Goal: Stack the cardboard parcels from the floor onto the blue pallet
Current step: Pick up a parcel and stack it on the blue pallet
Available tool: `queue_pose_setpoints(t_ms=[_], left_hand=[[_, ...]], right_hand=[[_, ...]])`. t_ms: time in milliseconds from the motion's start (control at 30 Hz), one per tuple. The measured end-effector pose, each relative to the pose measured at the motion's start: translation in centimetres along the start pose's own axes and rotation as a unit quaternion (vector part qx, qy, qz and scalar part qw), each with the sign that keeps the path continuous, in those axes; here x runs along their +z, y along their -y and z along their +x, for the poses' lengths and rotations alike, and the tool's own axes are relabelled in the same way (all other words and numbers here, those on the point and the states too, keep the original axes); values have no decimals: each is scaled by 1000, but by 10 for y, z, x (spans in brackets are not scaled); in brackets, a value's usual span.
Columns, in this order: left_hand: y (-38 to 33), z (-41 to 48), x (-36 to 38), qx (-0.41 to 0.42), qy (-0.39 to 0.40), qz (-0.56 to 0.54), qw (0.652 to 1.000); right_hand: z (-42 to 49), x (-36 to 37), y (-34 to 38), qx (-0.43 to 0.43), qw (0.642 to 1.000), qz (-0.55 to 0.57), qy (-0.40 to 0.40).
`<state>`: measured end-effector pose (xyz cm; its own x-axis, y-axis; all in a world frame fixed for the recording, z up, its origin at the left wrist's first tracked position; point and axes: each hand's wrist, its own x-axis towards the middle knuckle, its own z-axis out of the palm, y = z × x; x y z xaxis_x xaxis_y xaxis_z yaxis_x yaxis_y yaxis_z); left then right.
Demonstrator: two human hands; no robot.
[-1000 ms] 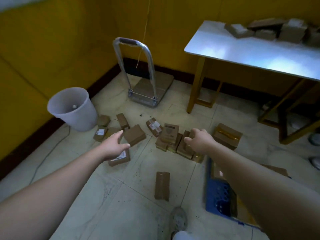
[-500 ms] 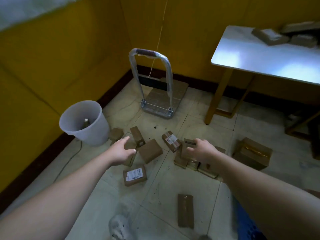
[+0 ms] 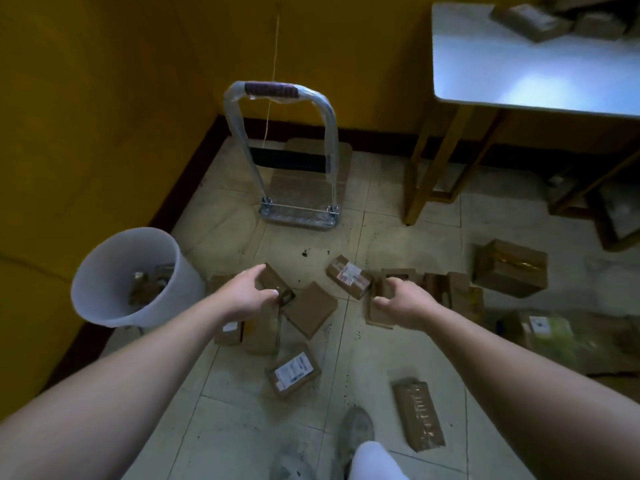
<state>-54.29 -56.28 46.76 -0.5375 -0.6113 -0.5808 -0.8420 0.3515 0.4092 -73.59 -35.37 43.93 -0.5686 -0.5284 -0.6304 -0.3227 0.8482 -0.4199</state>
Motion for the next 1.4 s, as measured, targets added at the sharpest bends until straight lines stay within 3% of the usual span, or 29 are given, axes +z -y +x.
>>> queue_pose_setpoints(t_ms=[300,567,767,933,1133,1267,1400], left_hand=[[8,163,39,-24,61,23,998],[98,359,171,-28,125,39,991],[187,483,299,-43,120,21,992],[223,515,363,-98,142,-60,983],[203,460,321,-91,118,-131,980],[149,384,251,-57,111,-191,974],[82,295,170,-11,57,-205,977]], right_hand=[[156,50,-5,49,998,9,47],[326,220,-39,101,983,130,83],[438,364,-80,169,950,247,94],[462,427,-93,191,893,395,95],[415,380,-68,190,884,425,39],[345,293,-35,150,902,405,8],[258,196,2,96,925,366,-35]])
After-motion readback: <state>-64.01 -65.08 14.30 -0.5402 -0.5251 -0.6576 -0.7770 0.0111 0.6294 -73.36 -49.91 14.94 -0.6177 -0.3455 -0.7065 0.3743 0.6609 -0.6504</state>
